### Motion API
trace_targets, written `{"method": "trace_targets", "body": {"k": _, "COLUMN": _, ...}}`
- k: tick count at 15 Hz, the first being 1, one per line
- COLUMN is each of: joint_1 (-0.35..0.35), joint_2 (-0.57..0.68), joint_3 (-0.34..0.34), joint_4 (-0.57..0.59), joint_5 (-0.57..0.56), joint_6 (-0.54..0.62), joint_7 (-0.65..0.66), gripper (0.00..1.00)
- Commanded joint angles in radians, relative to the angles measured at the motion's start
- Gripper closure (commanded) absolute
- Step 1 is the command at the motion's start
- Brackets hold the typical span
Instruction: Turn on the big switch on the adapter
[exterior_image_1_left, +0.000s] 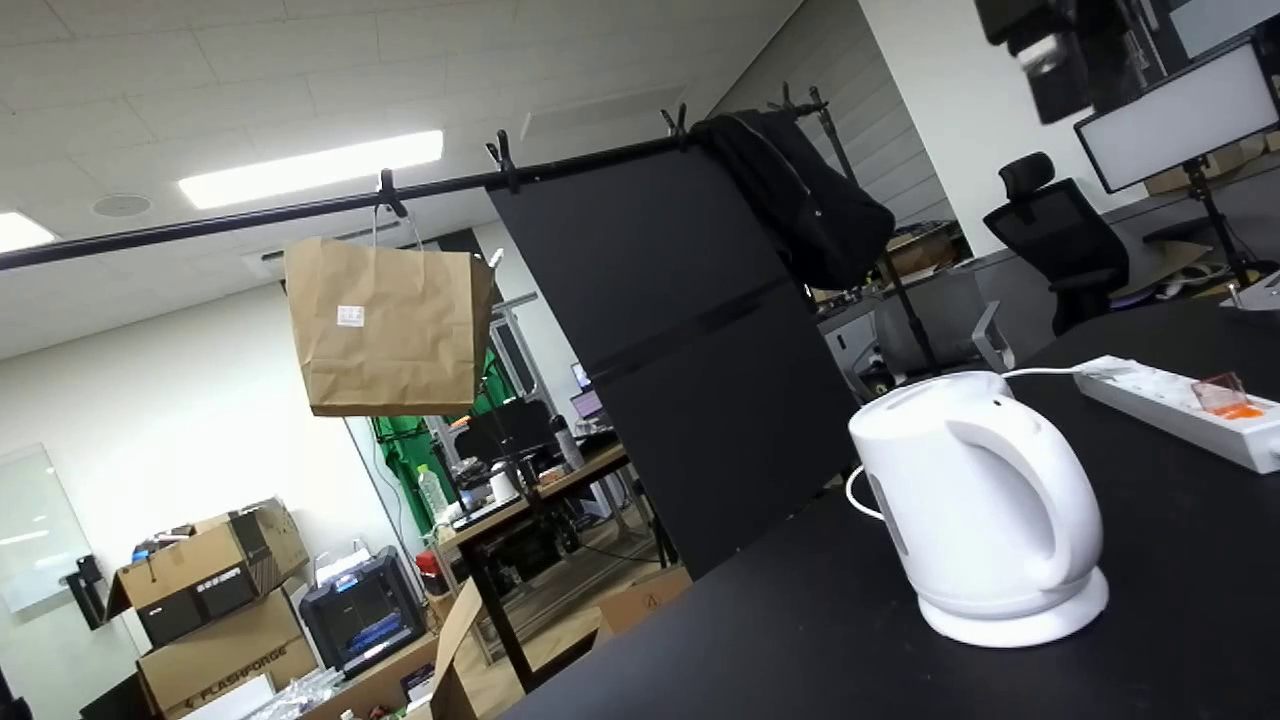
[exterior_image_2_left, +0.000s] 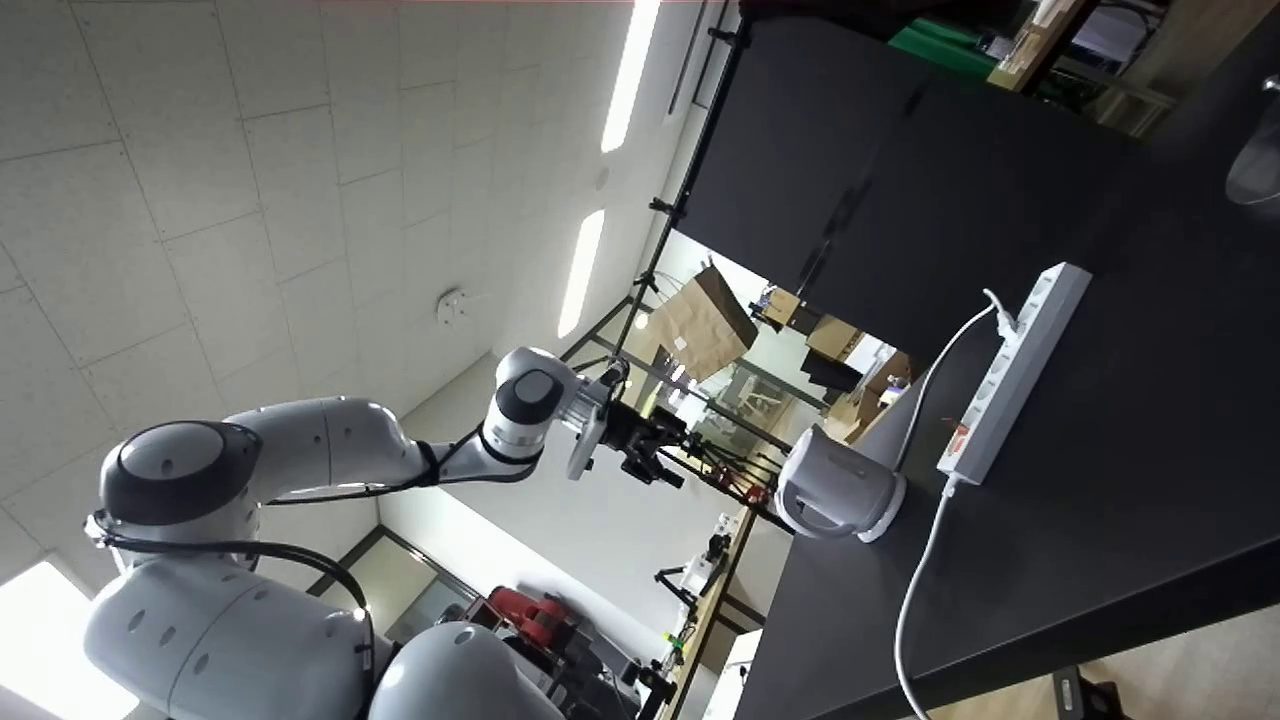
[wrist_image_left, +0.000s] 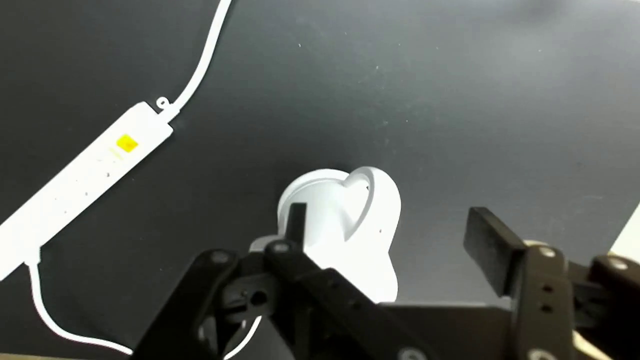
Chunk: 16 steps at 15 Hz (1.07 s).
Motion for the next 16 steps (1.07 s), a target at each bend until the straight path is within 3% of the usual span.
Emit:
{"method": "trace_targets", "body": {"k": 1, "joint_1": 0.025, "joint_2": 0.088, "joint_3": 0.031, "joint_4": 0.053, "joint_5": -0.021, "joint_6": 0.077, "joint_7": 0.033, "gripper": 0.49}}
{"method": "trace_targets", "body": {"k": 3, "joint_1": 0.03, "joint_2": 0.135, "joint_3": 0.043, "joint_4": 0.088, "joint_5": -0.044, "joint_6": 0.088, "joint_7": 0.046, "gripper": 0.63}}
{"method": "trace_targets", "body": {"k": 6, "joint_1": 0.026, "joint_2": 0.229, "joint_3": 0.044, "joint_4": 0.191, "joint_5": -0.134, "joint_6": -0.042, "joint_7": 0.055, "gripper": 0.83}}
{"method": "trace_targets", "body": {"k": 7, "joint_1": 0.034, "joint_2": 0.159, "joint_3": 0.04, "joint_4": 0.095, "joint_5": -0.084, "joint_6": 0.043, "joint_7": 0.017, "gripper": 0.64}}
{"method": "trace_targets", "body": {"k": 10, "joint_1": 0.032, "joint_2": 0.219, "joint_3": 0.038, "joint_4": 0.157, "joint_5": -0.113, "joint_6": -0.009, "joint_7": 0.02, "gripper": 0.83}}
{"method": "trace_targets", "body": {"k": 16, "joint_1": 0.032, "joint_2": 0.229, "joint_3": 0.038, "joint_4": 0.168, "joint_5": -0.116, "joint_6": -0.012, "joint_7": 0.021, "gripper": 0.83}}
